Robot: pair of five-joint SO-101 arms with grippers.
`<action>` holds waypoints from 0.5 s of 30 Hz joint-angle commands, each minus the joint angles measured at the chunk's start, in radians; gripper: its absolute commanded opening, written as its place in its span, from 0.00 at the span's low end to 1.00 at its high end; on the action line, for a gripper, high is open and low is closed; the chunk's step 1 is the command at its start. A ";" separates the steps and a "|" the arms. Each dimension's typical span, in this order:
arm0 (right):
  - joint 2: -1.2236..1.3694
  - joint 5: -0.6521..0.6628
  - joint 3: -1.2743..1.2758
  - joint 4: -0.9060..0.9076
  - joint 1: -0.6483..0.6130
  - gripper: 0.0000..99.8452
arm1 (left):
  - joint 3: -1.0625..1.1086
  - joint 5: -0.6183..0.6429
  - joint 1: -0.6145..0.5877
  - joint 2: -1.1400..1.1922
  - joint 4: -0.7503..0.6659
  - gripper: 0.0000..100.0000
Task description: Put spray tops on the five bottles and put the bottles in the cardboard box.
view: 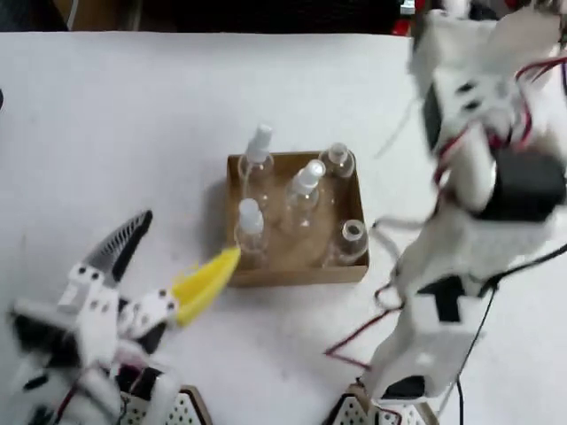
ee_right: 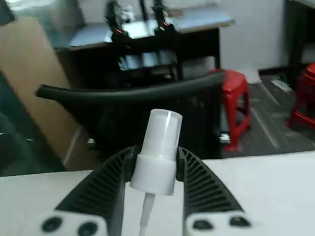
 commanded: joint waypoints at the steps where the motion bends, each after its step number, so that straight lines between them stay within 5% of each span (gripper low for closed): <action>1: -0.197 -0.018 0.081 0.030 -0.245 0.01 | -0.164 0.083 0.145 0.004 0.028 0.37; 6: -0.397 -0.023 0.367 0.027 -0.441 0.02 | -0.230 0.115 0.188 0.005 0.021 0.37; 15: -0.731 -0.017 0.749 -0.018 -0.581 0.02 | -0.299 0.255 0.196 0.007 0.032 0.37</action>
